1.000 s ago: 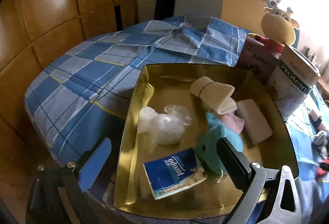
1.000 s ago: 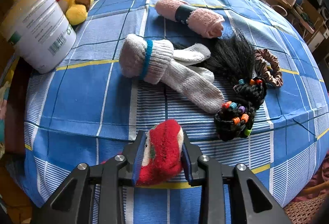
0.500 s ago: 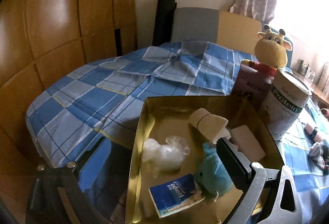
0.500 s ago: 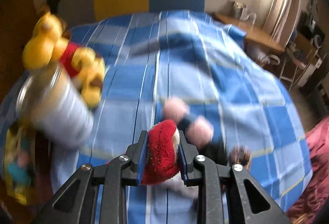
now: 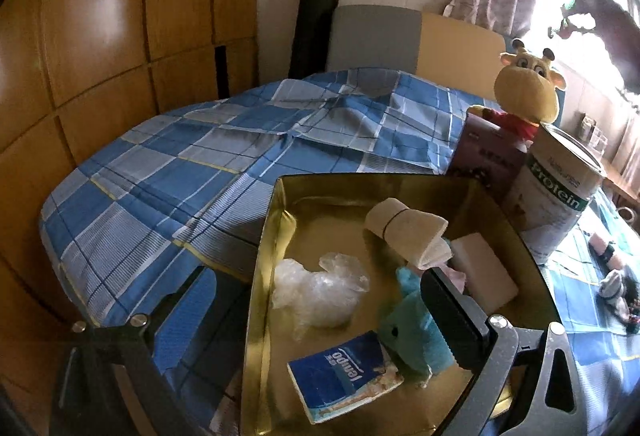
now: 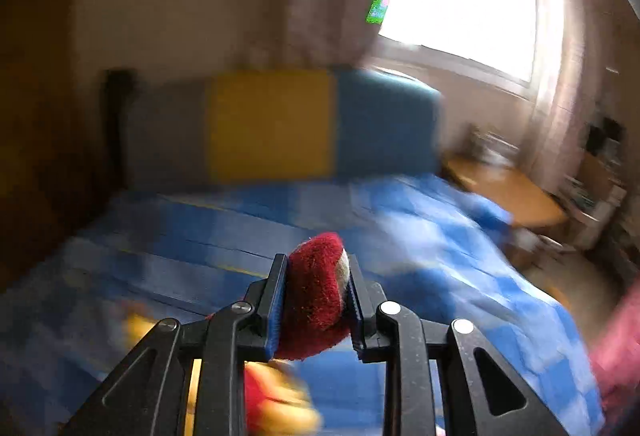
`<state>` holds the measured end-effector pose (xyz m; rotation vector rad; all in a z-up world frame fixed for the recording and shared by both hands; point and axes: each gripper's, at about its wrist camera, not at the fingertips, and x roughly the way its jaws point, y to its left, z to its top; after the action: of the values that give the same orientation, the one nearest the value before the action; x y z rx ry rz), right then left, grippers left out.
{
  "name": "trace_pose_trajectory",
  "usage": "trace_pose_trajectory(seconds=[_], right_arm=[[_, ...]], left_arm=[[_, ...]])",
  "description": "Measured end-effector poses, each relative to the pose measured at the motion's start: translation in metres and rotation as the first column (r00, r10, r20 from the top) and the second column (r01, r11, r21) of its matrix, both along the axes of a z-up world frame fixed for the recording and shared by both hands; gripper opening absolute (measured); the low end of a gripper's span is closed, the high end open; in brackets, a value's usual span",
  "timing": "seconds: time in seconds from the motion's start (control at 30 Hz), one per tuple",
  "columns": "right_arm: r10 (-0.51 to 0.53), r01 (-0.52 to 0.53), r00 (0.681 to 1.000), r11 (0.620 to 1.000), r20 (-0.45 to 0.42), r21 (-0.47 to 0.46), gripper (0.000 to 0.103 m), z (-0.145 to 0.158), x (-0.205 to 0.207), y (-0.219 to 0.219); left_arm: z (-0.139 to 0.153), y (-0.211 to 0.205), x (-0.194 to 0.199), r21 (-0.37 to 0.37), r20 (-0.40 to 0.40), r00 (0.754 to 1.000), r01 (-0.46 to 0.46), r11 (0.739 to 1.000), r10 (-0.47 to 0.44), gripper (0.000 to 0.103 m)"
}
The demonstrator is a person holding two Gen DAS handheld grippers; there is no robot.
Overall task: Organize soft objects
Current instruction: 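Carry the red slipper into the gold tray and open the right gripper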
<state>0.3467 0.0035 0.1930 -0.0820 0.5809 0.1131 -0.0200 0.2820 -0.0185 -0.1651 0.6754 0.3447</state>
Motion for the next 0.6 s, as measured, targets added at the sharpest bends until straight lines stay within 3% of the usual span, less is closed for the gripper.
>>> trace_pose_trajectory(seconds=[0.07, 0.17, 0.27, 0.4, 0.5, 0.6], right_arm=[[0.202, -0.202, 0.979, 0.979, -0.006, 0.01, 0.026, -0.003, -0.017, 0.048], [0.419, -0.421, 0.906, 0.907, -0.068, -0.022, 0.026, -0.025, -0.052, 0.099], [0.598, -0.616, 0.773, 0.787, -0.212, -0.029, 0.026, -0.071, -0.1, 0.142], [0.684, -0.75, 0.615, 0.661, -0.393, -0.022, 0.026, -0.139, -0.165, 0.16], [0.68, -0.8, 0.526, 0.599, -0.511, -0.026, 0.026, -0.19, -0.202, 0.158], [0.643, -0.817, 0.496, 0.573, -0.583, -0.063, 0.026, -0.227, -0.231, 0.153]], left_arm=[[0.0, 0.003, 0.0, -0.008, -0.001, 1.0, -0.01, 1.0, 0.01, 0.103], [-0.001, 0.011, -0.001, -0.033, -0.008, 0.999, -0.034, 0.999, 0.034, 0.103], [-0.002, 0.02, -0.003, -0.08, -0.019, 0.999, -0.047, 0.996, 0.046, 0.103], [-0.004, 0.029, -0.01, -0.125, -0.018, 0.998, -0.068, 0.99, 0.066, 0.103], [-0.003, 0.031, -0.014, -0.15, -0.016, 0.998, -0.069, 0.986, 0.068, 0.103], [-0.003, 0.032, -0.018, -0.182, -0.011, 0.998, -0.065, 0.981, 0.064, 0.103]])
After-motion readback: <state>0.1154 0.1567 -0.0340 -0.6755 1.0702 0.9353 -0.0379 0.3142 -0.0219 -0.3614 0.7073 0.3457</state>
